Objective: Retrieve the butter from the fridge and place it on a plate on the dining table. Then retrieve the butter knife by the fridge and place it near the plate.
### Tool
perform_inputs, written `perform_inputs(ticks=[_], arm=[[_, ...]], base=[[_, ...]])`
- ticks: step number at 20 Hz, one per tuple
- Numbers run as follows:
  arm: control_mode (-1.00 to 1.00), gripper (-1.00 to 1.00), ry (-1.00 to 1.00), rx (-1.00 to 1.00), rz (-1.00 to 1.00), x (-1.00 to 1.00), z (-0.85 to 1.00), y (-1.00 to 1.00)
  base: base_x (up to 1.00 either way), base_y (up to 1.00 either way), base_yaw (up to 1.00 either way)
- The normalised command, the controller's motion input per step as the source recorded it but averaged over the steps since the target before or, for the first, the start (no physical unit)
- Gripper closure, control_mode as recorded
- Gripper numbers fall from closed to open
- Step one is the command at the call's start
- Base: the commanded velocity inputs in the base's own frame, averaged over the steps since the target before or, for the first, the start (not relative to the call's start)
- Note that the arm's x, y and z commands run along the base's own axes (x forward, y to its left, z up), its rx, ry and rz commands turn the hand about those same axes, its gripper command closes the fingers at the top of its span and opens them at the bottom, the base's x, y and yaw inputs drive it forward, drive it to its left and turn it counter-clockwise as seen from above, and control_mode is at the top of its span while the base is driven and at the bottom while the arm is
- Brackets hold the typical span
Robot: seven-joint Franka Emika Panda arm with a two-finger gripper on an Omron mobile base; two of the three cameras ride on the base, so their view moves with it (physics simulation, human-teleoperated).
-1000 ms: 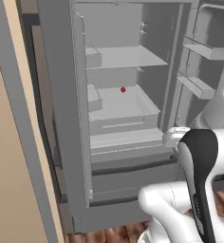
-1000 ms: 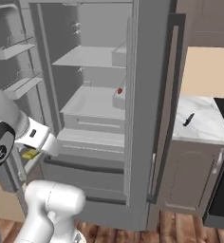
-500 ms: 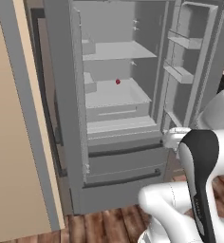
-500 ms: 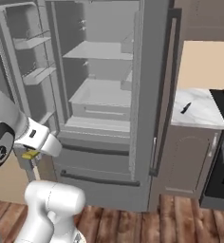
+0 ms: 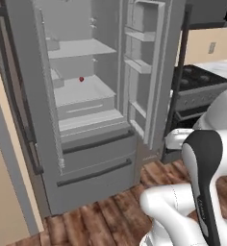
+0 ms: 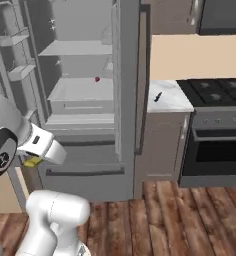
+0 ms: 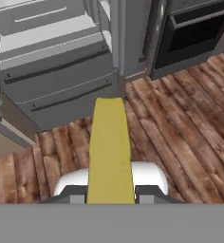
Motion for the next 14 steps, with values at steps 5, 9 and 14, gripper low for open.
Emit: perform_inputs(ticks=[5,9,14], arm=[[1.00,1.00,0.00,0.00,0.00,0.00,0.00,0.00],[1.00,1.00,0.00,0.00,0.00,0.00,0.00,0.00],[1.00,1.00,0.00,0.00,0.00,0.00,0.00,0.00]], base=[[-0.51,0.04,-0.50],[0.00,0.00,-0.74],[0.00,0.00,-0.81]])
